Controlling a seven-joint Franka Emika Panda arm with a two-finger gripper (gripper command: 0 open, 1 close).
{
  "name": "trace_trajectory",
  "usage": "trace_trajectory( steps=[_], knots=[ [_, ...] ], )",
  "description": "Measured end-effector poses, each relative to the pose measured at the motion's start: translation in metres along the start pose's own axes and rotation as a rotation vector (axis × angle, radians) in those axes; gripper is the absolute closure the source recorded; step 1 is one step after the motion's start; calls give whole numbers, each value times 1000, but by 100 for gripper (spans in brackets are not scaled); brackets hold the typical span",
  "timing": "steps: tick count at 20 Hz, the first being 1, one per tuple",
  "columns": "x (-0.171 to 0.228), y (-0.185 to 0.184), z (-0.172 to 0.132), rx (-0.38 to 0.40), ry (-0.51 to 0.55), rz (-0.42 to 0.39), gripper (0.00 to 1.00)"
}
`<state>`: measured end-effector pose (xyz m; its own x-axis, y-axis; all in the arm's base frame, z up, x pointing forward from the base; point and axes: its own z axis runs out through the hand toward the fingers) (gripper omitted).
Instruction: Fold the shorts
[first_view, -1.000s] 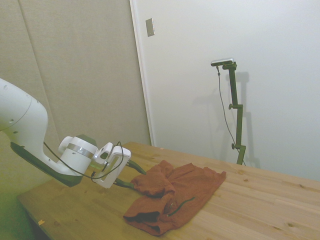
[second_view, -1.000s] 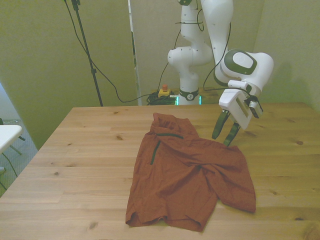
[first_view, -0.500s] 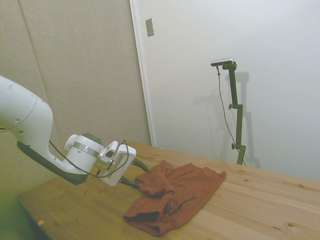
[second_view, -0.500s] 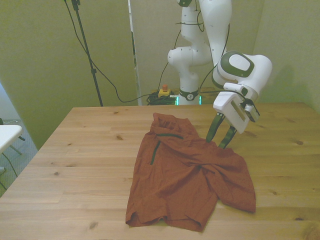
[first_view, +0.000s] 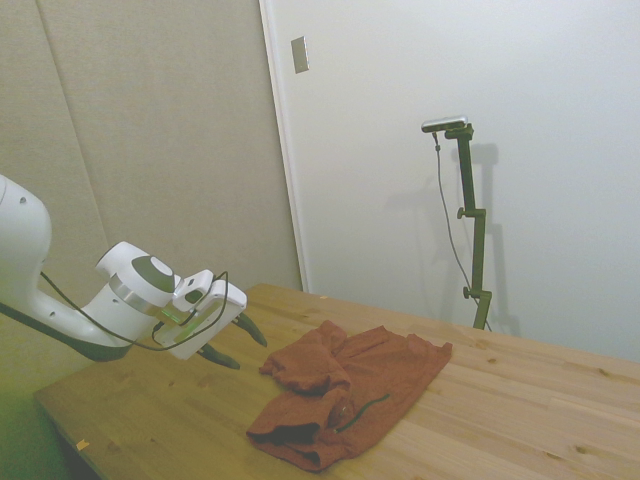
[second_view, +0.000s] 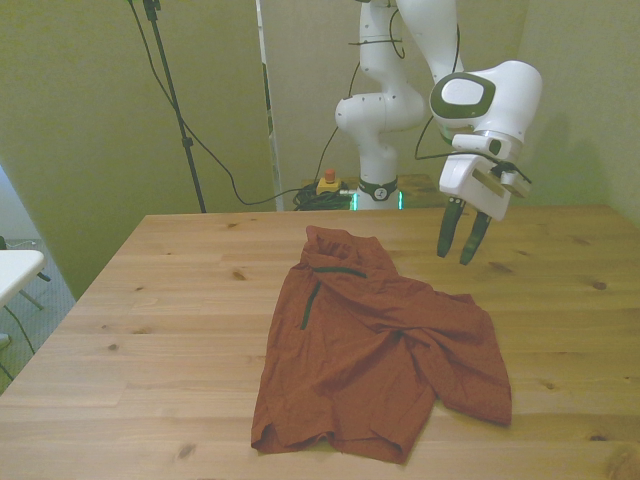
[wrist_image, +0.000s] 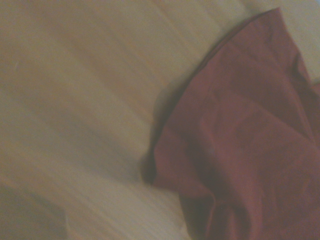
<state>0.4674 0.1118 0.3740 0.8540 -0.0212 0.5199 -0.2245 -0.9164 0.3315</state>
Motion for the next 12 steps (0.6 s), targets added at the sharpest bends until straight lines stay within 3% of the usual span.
trace_trajectory(
  steps=[6,12],
  knots=[
    [7,30,1,-93,-1,-61,0],
    [8,15,47,-143,17,-61,0]
  ],
)
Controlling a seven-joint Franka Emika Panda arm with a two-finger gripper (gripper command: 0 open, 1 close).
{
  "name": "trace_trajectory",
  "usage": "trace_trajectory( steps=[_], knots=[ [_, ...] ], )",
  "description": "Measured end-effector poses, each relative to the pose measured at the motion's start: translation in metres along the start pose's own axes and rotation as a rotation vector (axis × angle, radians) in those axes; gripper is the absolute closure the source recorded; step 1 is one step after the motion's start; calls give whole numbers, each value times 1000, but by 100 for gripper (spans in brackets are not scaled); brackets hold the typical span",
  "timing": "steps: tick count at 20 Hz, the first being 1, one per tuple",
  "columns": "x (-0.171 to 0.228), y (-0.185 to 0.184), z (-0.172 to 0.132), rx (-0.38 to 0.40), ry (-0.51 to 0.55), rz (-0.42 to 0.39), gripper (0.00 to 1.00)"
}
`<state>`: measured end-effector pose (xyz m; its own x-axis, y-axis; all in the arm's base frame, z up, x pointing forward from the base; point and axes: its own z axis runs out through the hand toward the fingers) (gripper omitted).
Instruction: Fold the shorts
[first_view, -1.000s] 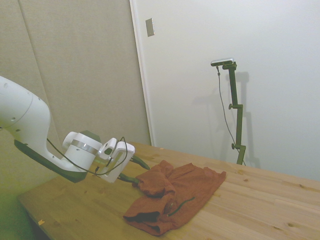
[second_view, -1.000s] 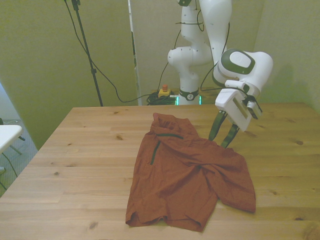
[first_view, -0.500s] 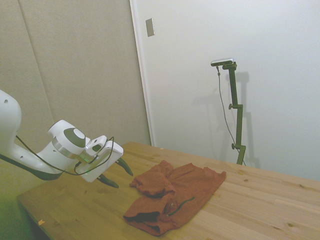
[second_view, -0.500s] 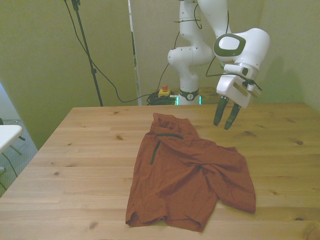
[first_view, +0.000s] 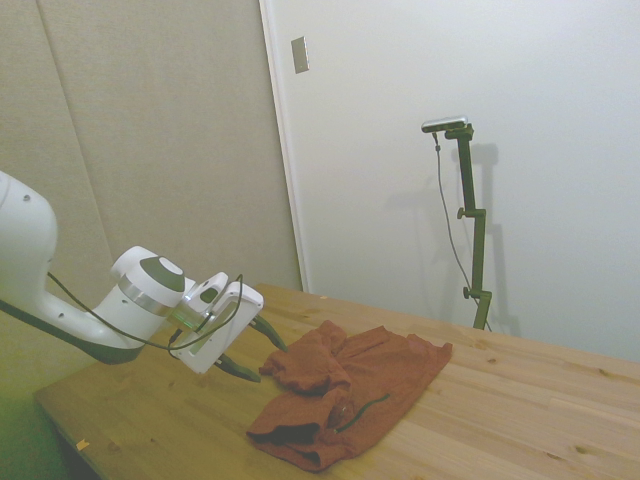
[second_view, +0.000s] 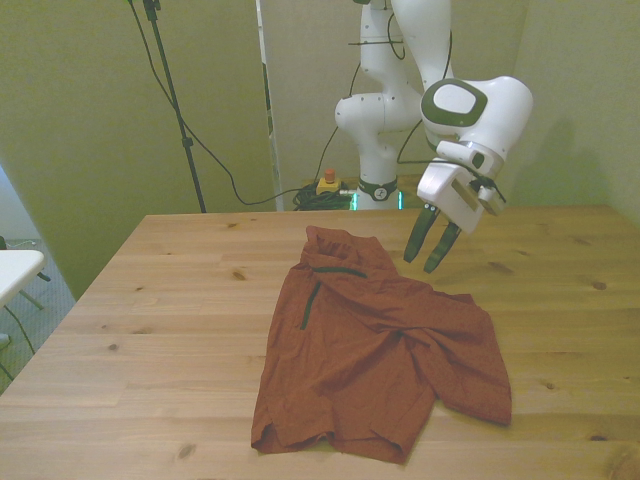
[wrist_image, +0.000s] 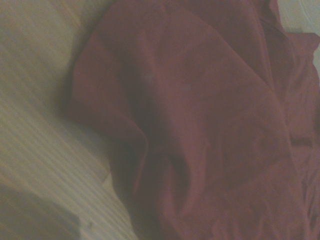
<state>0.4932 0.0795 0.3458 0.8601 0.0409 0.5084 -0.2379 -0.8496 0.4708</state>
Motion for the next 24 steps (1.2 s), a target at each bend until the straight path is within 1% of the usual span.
trace_trajectory(
  steps=[3,5,11,15,18,19,24],
  knots=[
    [1,-14,17,-6,-1,1,0],
    [8,-16,21,-11,13,10,0],
    [19,-14,31,-21,24,35,0],
    [33,-12,47,-40,65,72,0],
    [45,-13,57,-38,82,97,0],
    [47,-13,58,-33,86,103,100],
    [51,-17,57,-3,101,116,100]
  ],
)
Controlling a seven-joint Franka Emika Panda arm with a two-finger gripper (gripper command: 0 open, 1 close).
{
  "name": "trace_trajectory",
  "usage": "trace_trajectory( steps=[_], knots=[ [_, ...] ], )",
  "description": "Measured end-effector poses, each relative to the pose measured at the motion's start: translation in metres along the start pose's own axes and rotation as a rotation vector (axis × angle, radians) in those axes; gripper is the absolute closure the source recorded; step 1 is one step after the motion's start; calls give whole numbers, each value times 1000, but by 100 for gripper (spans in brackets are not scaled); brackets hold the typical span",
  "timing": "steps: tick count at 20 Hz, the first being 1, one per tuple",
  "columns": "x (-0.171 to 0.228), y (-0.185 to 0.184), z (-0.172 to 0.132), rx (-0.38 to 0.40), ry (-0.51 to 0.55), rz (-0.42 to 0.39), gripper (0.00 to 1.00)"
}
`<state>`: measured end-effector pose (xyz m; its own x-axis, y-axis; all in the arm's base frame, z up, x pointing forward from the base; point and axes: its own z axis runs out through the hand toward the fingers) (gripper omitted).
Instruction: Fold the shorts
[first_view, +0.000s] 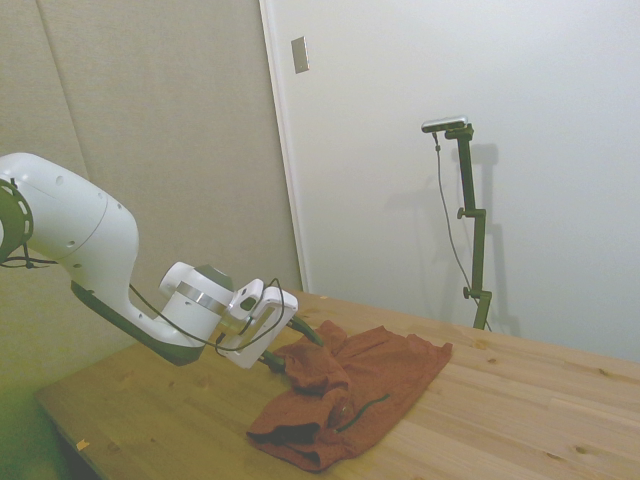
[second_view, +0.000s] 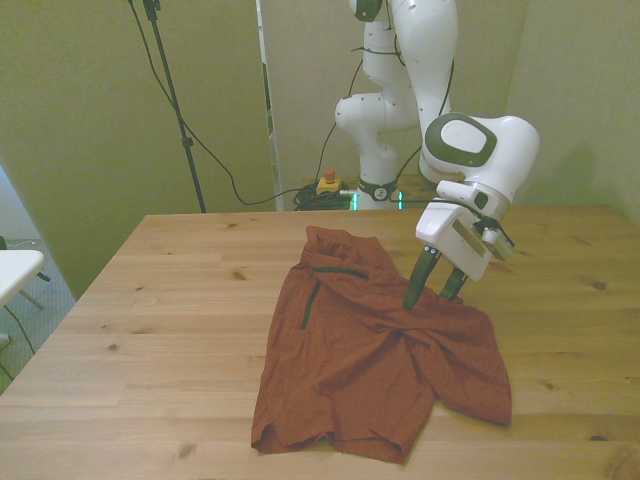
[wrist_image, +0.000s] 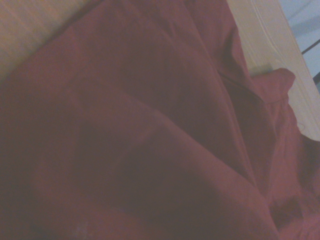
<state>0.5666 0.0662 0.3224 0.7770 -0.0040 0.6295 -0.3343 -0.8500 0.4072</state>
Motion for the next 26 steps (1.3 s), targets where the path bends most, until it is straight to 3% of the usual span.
trace_trajectory(
  steps=[26],
  knots=[
    [-6,-4,2,14,-9,15,100]
  ],
)
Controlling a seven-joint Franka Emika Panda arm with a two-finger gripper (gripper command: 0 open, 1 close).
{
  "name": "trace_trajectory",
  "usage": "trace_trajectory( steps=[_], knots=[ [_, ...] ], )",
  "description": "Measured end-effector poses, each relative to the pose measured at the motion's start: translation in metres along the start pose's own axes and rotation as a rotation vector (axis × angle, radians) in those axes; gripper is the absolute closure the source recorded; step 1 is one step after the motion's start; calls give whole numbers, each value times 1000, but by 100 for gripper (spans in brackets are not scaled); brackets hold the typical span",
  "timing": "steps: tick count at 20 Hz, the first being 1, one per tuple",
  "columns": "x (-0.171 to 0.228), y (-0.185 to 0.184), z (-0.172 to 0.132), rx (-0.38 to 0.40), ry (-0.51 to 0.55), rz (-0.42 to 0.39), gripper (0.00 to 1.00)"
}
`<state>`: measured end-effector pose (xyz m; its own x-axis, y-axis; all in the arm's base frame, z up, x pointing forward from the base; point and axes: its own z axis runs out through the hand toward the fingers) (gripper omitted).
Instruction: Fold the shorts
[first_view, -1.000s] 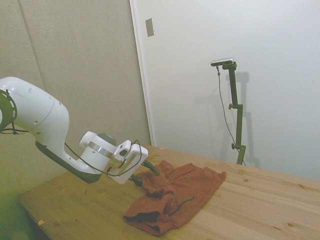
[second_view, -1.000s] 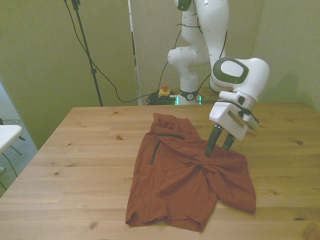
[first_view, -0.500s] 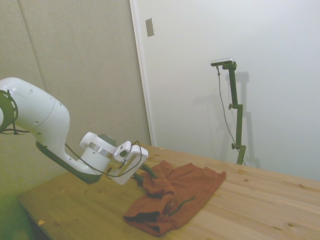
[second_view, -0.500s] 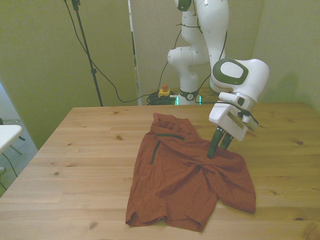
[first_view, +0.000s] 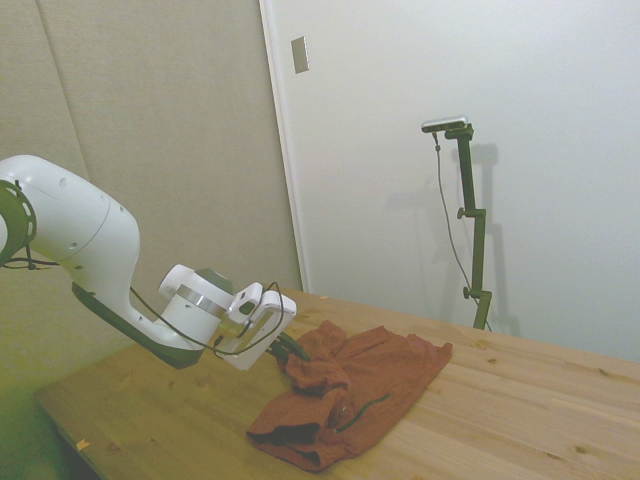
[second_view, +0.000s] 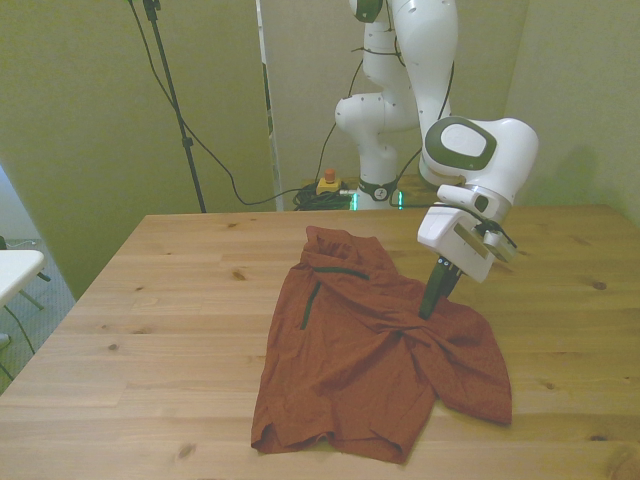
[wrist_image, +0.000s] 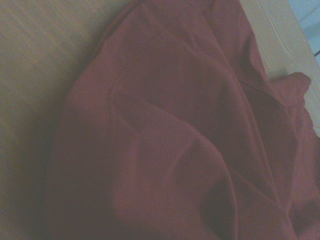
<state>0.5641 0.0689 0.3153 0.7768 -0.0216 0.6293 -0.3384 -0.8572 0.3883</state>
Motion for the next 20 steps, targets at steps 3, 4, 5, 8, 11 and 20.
trace_trajectory(
  steps=[3,4,5,8,11,20],
  knots=[
    [0,0,0,0,0,1,100],
    [1,0,-1,1,2,4,100],
    [3,1,-3,5,7,10,100],
    [16,9,-18,21,39,46,100],
    [38,30,-36,19,74,106,100],
    [92,130,-43,45,44,305,100]
  ],
)
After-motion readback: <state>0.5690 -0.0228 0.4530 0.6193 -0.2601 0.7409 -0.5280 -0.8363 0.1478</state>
